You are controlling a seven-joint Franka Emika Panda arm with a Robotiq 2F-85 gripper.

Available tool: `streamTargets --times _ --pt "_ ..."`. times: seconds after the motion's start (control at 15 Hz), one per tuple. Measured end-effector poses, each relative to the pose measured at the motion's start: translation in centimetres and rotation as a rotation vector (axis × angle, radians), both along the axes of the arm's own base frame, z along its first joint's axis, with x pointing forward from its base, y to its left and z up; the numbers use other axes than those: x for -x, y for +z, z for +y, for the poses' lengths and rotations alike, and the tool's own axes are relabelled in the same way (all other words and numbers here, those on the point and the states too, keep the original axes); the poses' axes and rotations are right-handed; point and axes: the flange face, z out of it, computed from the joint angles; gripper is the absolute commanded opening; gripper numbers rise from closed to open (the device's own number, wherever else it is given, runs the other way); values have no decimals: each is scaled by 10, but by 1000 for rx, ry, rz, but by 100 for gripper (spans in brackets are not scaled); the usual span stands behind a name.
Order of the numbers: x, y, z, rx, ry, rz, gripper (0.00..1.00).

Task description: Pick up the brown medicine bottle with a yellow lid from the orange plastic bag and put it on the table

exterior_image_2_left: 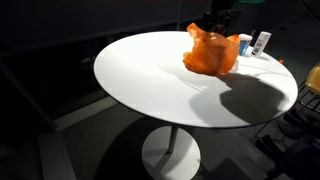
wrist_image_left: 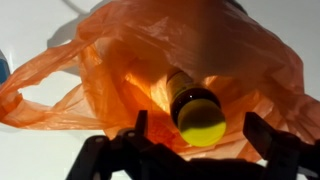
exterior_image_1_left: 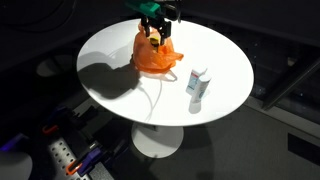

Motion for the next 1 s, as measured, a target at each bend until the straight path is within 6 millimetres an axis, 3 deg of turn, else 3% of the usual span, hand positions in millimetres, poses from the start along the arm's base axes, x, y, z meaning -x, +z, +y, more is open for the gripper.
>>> streamTargets --times 0.2,0.4,0.67,1.0 --pt "-1 1 -1 0 -2 -4 40" --pt "-3 0 -2 2 -14 -3 20" --pt "-10 13 -12 3 -53 -14 20" --pt "-14 62 -41 -51 -121 63 20"
